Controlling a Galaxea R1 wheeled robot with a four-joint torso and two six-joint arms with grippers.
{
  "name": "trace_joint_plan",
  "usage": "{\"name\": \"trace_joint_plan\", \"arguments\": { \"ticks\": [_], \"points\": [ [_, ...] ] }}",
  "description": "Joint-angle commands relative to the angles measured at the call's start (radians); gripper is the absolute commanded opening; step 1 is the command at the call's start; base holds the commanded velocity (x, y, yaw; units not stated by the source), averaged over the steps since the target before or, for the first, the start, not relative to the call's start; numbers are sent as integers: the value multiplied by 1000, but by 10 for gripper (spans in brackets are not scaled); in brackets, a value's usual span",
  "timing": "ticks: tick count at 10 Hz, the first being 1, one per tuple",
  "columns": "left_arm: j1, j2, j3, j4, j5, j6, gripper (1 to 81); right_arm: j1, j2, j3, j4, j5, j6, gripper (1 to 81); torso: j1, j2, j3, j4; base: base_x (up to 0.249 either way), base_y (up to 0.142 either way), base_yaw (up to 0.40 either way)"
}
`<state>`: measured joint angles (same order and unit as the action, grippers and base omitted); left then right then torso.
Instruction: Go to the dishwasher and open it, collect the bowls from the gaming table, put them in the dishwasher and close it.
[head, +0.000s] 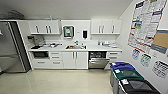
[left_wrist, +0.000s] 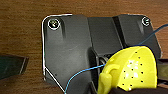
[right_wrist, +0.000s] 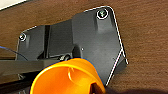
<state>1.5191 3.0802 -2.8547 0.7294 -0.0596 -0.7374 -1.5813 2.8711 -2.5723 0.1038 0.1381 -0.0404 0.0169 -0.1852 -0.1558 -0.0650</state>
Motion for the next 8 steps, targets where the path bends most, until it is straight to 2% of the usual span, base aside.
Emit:
{"name": "trace_joint_plan", "arguments": {
  "ticks": [1, 8],
  "points": [
    [-50, 0, -3, -2, 40, -2, 10, 48, -13, 0, -7, -49, -4, 10, 0, 0, 0, 0, 179, 0, 0],
    [-50, 2, -3, -5, 40, -2, 10, 49, -10, 0, -7, -51, -4, 10, 0, 0, 0, 0, 173, 0, 0]
  ]
}}
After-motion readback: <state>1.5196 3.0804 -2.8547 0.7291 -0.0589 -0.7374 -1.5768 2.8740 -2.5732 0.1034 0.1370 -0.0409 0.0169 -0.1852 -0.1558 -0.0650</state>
